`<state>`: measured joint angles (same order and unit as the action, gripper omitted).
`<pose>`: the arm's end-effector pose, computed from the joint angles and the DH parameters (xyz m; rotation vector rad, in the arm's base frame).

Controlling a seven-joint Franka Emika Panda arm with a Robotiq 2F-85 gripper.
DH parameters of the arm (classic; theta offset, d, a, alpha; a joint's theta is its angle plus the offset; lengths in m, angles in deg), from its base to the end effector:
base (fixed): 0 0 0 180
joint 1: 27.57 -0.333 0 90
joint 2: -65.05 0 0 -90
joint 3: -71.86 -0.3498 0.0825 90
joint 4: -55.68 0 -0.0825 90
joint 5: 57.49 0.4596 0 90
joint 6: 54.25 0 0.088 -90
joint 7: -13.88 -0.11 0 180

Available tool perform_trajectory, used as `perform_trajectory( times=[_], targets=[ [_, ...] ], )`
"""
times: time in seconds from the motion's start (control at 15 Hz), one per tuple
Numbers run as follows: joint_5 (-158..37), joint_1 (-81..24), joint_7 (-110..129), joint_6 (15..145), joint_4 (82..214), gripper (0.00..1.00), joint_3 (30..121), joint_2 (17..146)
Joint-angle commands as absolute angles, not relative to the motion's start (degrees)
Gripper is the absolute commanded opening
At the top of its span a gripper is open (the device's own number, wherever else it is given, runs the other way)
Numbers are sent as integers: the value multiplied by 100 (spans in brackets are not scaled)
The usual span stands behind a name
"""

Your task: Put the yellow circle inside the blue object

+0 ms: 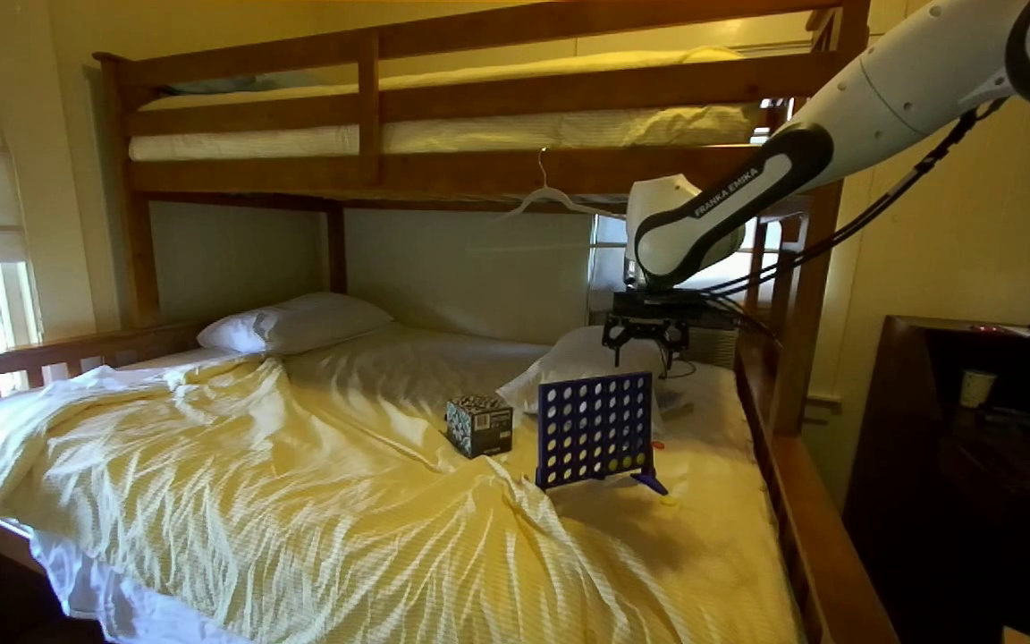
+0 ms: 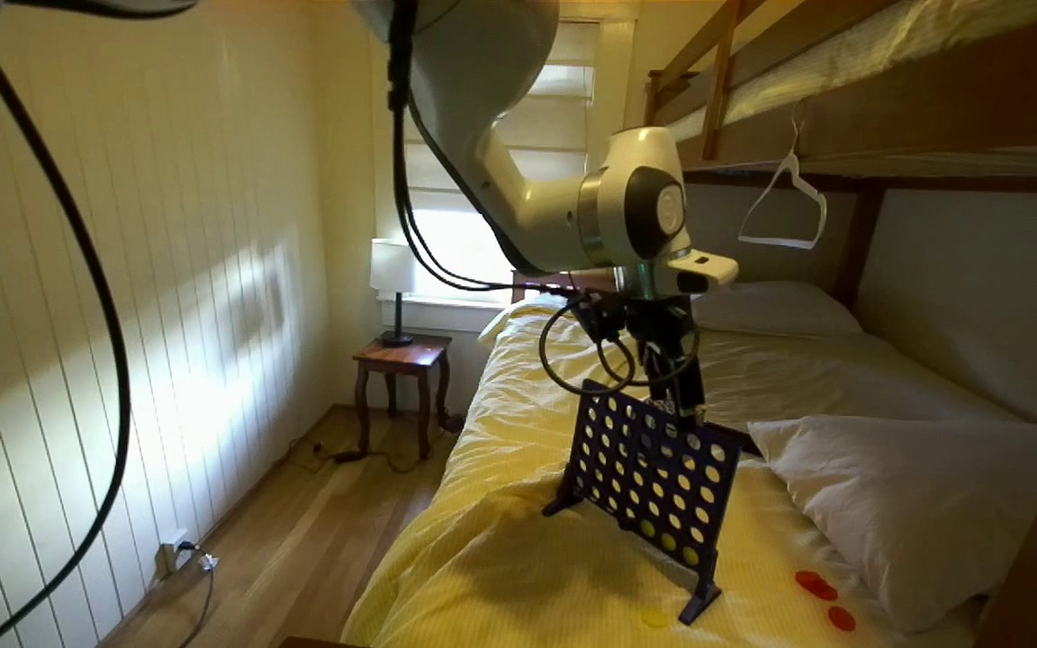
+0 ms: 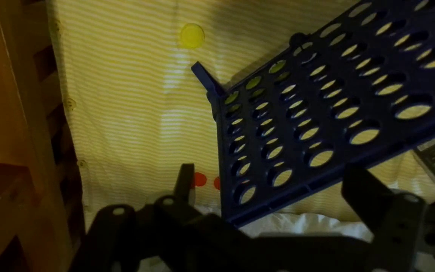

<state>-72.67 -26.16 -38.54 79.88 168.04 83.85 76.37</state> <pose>0.6658 -0.1584 0.3849 2.6042 -1.3780 0.3777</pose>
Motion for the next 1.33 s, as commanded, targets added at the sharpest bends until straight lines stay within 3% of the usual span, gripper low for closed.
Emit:
perform_trajectory(
  times=[0.0, 0.67, 1.27],
  targets=[
    [-7275, -2477, -2743, 8354, 17444, 100, 8237, 7164],
    [-6109, -2299, 460, 8124, 18247, 100, 8001, 6471],
    [-6247, -2298, 410, 8113, 18204, 100, 7974, 6584]
  ],
)
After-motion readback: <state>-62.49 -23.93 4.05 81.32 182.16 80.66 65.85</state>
